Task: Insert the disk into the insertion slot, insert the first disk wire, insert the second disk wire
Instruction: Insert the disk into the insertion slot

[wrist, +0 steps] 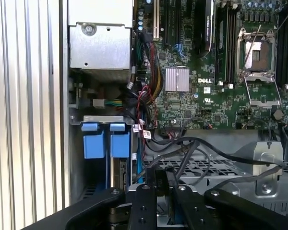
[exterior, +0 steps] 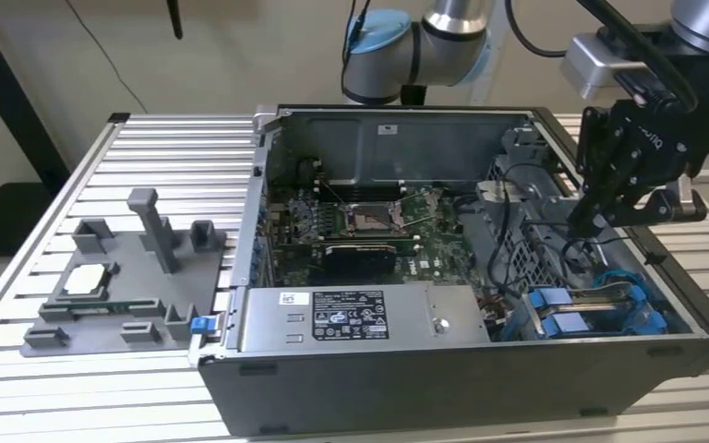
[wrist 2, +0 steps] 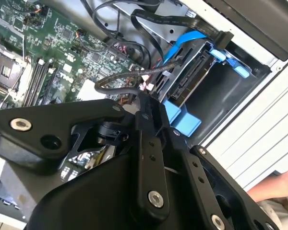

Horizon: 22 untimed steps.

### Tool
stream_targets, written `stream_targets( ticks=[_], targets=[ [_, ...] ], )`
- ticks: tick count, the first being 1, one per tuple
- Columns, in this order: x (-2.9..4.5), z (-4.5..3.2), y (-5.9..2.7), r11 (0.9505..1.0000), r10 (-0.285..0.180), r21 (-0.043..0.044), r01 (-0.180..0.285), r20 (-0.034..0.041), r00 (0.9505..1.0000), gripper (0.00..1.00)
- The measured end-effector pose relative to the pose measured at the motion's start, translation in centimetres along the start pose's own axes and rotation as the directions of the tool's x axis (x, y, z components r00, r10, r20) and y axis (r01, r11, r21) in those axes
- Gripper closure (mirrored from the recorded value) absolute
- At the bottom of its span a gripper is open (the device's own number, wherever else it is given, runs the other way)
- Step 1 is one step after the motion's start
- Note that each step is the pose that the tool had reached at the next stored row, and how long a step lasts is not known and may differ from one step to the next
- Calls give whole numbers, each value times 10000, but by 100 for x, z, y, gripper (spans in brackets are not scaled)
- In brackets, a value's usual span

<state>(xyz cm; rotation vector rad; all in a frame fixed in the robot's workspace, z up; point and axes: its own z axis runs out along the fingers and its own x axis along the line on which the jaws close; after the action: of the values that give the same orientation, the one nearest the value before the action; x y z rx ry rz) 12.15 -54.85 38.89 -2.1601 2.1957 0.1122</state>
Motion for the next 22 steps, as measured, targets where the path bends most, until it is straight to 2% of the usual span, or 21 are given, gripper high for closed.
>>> stream_targets(
  ticks=[14,22],
  targets=[
    [133,36,-73,10000,1,-10,-1,-2,10000,100],
    [179,64,-100,10000,1,-12,-1,-1,10000,100]
  ],
)
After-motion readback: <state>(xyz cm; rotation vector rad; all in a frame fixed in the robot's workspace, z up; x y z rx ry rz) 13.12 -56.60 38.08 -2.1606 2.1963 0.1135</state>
